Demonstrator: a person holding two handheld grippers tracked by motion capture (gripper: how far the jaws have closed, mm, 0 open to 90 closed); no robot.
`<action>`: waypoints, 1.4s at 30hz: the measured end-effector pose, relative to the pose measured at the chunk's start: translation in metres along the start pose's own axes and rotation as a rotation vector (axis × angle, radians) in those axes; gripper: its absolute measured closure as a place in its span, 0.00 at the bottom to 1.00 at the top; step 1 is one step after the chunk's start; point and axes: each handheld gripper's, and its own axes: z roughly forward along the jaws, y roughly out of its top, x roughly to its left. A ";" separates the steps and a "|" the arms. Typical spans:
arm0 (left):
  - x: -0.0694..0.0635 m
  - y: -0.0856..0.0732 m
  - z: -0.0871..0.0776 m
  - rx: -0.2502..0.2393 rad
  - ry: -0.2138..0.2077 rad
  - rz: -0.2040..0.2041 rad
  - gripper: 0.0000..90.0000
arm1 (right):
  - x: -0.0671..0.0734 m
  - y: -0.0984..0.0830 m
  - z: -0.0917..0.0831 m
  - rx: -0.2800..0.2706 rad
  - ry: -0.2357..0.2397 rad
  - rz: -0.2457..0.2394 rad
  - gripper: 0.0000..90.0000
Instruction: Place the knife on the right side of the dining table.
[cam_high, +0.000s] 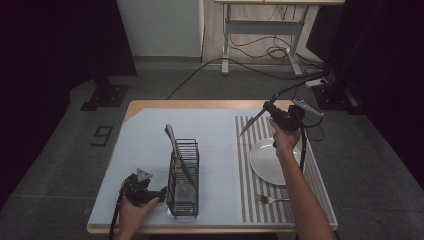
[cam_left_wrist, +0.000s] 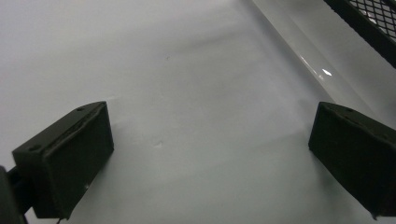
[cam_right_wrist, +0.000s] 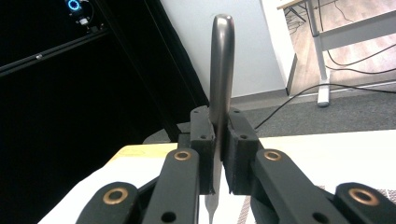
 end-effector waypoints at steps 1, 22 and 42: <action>0.000 0.000 0.000 0.000 0.000 0.000 0.00 | -0.001 0.000 0.000 -0.001 -0.002 0.002 0.93; 0.000 0.000 0.000 -0.001 0.000 -0.001 0.00 | -0.019 -0.001 0.013 -0.019 -0.056 0.010 0.93; 0.000 0.000 0.000 0.000 0.001 0.000 0.00 | -0.047 -0.014 0.031 -0.032 -0.109 0.059 0.93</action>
